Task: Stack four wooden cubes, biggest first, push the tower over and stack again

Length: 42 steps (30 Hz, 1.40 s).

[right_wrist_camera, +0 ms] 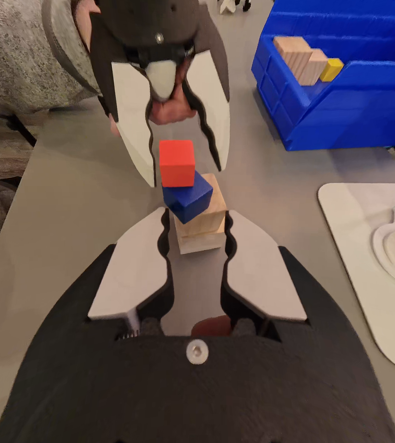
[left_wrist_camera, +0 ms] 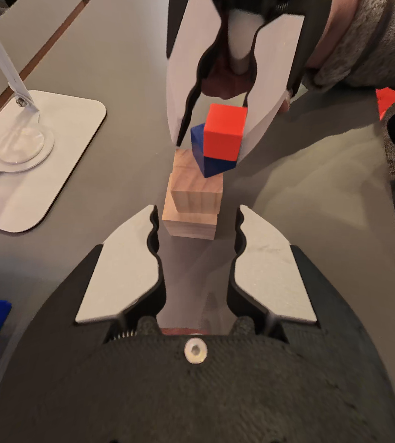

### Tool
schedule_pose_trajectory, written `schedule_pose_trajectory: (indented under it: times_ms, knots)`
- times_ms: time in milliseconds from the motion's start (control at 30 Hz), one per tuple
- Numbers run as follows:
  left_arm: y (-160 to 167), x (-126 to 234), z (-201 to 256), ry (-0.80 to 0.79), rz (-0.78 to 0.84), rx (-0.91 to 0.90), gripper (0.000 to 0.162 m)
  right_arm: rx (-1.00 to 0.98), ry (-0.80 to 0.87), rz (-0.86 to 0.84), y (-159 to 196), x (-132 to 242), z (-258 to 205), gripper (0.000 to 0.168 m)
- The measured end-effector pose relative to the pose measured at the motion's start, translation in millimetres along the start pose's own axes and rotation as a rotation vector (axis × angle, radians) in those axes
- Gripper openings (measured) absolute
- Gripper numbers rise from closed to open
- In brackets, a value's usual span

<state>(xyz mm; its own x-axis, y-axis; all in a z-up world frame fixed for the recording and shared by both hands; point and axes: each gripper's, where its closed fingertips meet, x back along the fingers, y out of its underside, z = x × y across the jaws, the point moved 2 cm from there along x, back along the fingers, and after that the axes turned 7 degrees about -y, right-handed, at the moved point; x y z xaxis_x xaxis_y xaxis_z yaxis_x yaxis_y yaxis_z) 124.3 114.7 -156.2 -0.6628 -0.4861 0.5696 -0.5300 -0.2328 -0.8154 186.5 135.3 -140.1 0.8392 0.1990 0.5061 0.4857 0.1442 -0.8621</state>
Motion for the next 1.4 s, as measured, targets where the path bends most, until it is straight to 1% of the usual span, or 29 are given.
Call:
schedule_pose_trajectory:
  times_ms: [167, 300, 367, 400, 500, 567, 600, 667, 733, 900, 1000, 1033, 1100, 1233, 1267, 1333, 1400]
  knots:
    - [-0.9, -4.8, -1.8, 0.003, 0.030, 0.001, 0.059, 0.018, -0.033, 0.032, -8.8, -1.2, -0.7, 0.026]
    - [-0.3, -10.8, 1.7, 0.009, 0.020, -0.015, 0.058, 0.018, -0.039, 0.020, -8.9, -4.7, 0.0, 0.021]
    - [-1.4, -12.0, 1.8, 0.015, 0.024, -0.014, 0.058, 0.015, -0.031, 0.006, -8.7, -6.3, 1.4, 0.023]
    - [-1.8, -11.1, 1.0, 0.009, 0.025, -0.013, 0.058, 0.014, -0.037, 0.013, -9.8, -5.2, 0.3, 0.027]
    - [-5.9, 1.8, -3.8, -0.030, 0.060, -0.010, 0.059, 0.007, -0.031, 0.033, -9.3, 4.2, -1.2, 0.035]
    - [-20.3, 15.9, -4.0, -0.041, 0.145, -0.009, 0.055, -0.004, -0.017, 0.055, -7.1, 10.5, 0.5, 0.035]
    - [-24.3, 19.7, -2.1, -0.032, 0.154, -0.021, 0.053, -0.013, -0.018, 0.061, -5.7, 12.5, 0.9, 0.035]
    - [-22.4, 22.0, -6.1, -0.062, 0.119, -0.058, 0.054, -0.018, -0.008, 0.067, -3.2, 17.0, 2.5, 0.036]
    - [-21.3, 19.6, -7.0, -0.056, 0.125, -0.049, 0.053, -0.041, -0.026, 0.062, -1.1, 16.6, 0.3, 0.035]
    - [5.5, 24.7, 2.0, -0.048, 0.028, -0.066, 0.055, -0.046, -0.018, 0.044, 10.4, 20.7, -1.9, 0.036]
    - [43.3, 32.2, 5.5, -0.023, -0.102, -0.015, 0.057, -0.054, -0.025, 0.040, 16.8, 23.4, -2.9, 0.035]
    - [55.3, 37.6, 9.1, -0.015, -0.137, -0.031, 0.057, -0.053, -0.029, 0.033, 19.5, 22.3, -4.1, 0.034]
    - [79.1, 53.1, 8.8, -0.050, -0.200, -0.059, 0.058, -0.049, -0.035, 0.008, 26.3, 19.2, -6.5, 0.034]
    - [111.2, 93.6, 12.8, -0.053, -0.192, -0.015, 0.061, -0.045, -0.055, -0.018, 33.5, 14.8, -9.2, 0.034]
    - [116.7, 102.6, 12.7, -0.077, -0.188, 0.005, 0.062, -0.046, -0.056, -0.020, 33.9, 14.3, -9.2, 0.034]
    - [121.2, 115.9, 20.9, -0.083, -0.157, 0.044, 0.061, -0.048, -0.061, -0.021, 35.0, 13.4, -9.3, 0.034]
    - [132.3, 122.2, 27.1, -0.116, -0.190, 0.043, 0.057, -0.050, -0.067, -0.023, 36.5, 12.0, -9.4, 0.034]
